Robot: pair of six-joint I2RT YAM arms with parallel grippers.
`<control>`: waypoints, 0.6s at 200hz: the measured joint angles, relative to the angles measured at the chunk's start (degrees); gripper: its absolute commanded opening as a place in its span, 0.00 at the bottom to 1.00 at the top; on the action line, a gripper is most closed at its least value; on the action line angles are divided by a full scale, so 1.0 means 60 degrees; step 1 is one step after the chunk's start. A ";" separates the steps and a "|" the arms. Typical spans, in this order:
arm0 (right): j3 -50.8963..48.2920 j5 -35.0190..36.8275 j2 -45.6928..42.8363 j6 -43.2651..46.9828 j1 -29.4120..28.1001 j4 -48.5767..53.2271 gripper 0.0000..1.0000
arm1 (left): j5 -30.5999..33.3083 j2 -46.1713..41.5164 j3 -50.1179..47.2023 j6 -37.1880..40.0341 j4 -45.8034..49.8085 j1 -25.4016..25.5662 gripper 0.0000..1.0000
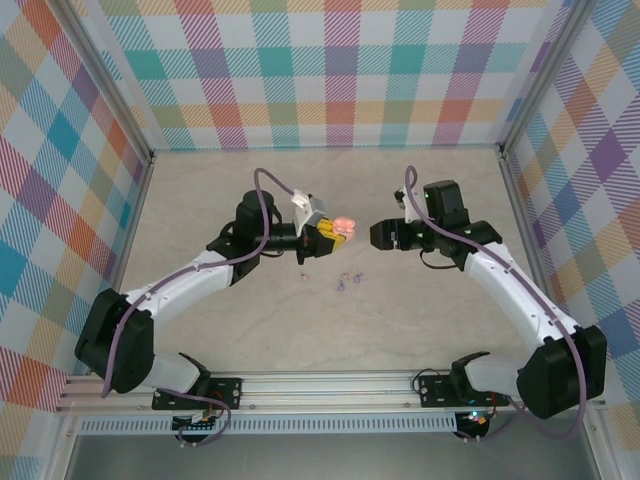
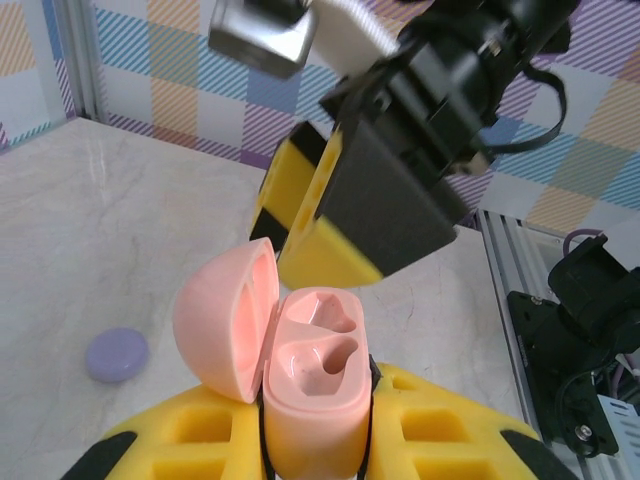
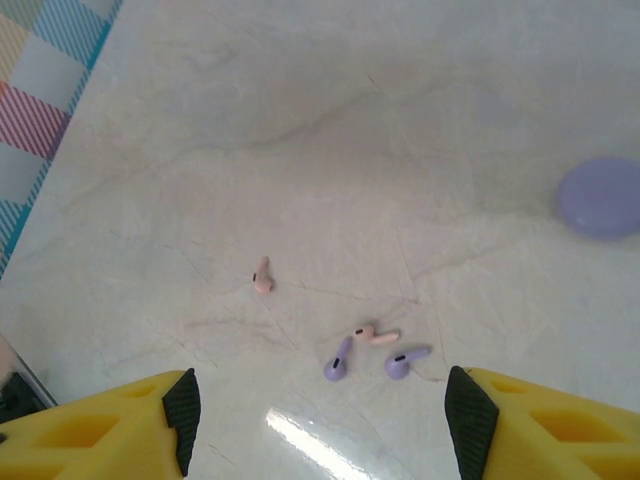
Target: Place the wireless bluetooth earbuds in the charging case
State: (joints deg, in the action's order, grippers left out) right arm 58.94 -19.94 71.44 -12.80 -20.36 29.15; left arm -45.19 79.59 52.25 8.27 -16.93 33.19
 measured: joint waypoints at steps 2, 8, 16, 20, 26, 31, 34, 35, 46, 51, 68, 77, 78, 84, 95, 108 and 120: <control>-0.0029 -0.0004 0.0044 -0.0025 0.0000 -0.0004 0.68 | 0.0015 -0.0047 -0.0025 -0.0004 0.0000 0.0000 0.16; -0.0102 -0.0004 0.0157 -0.0087 0.0000 0.0004 0.67 | 0.0051 -0.0164 -0.0091 -0.0029 0.0007 0.0004 0.16; -0.0193 -0.0036 0.0342 -0.0171 0.0000 0.0000 0.67 | 0.0066 -0.0313 -0.0157 -0.0062 0.0047 0.0007 0.17; -0.0237 -0.0044 0.0448 -0.0240 0.0000 0.0004 0.67 | 0.0084 -0.0382 -0.0182 -0.0058 0.0051 0.0011 0.17; -0.0295 -0.0080 0.0623 -0.0299 0.0000 -0.0007 0.66 | 0.0095 -0.0488 -0.0197 -0.0058 0.0102 0.0011 0.17; -0.0335 -0.0102 0.0765 -0.0335 -0.0022 -0.0015 0.66 | 0.0131 -0.0572 -0.0208 -0.0058 0.0131 0.0018 0.17; -0.0357 -0.0117 0.0871 -0.0368 -0.0047 -0.0015 0.66 | 0.0135 -0.0627 -0.0215 -0.0058 0.0149 0.0018 0.17; -0.0361 -0.0117 0.0896 -0.0372 -0.0055 -0.0015 0.66 | 0.0135 -0.0641 -0.0219 -0.0058 0.0153 0.0018 0.17; -0.0386 -0.0149 0.1239 -0.0481 -0.0117 -0.0022 0.64 | 0.0186 -0.0860 -0.0262 -0.0058 0.0229 0.0025 0.17; -0.0386 -0.0160 0.1392 -0.0506 -0.0171 -0.0036 0.63 | 0.0222 -0.0987 -0.0306 -0.0062 0.0259 0.0029 0.17; -0.0386 -0.0251 0.1832 -0.0576 -0.0375 -0.0102 0.61 | 0.0335 -0.1341 -0.0459 -0.0160 0.0313 0.0047 0.18; -0.0386 -0.0313 0.2069 -0.0590 -0.0499 -0.0127 0.58 | 0.0419 -0.1464 -0.0525 -0.0226 0.0310 0.0073 0.18; -0.0386 -0.0321 0.2084 -0.0590 -0.0510 -0.0131 0.58 | 0.0426 -0.1479 -0.0535 -0.0240 0.0310 0.0076 0.18; -0.0375 -0.0364 0.2251 -0.0605 -0.0590 -0.0135 0.56 | 0.0488 -0.1555 -0.0586 -0.0277 0.0306 0.0102 0.18; -0.0324 -0.0415 0.2557 -0.0648 -0.0729 -0.0135 0.52 | 0.0568 -0.1650 -0.0681 -0.0317 0.0302 0.0146 0.18; -0.0197 -0.0488 0.2962 -0.0652 -0.0903 -0.0127 0.48 | 0.0667 -0.1730 -0.0794 -0.0401 0.0328 0.0178 0.18; -0.0025 -0.0546 0.3319 -0.0637 -0.1086 -0.0120 0.43 | 0.0743 -0.1803 -0.0882 -0.0437 0.0368 0.0186 0.19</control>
State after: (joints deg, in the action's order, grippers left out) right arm 58.78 -23.22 91.35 -16.62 -26.87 28.42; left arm -40.73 68.77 46.96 5.65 -14.72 34.30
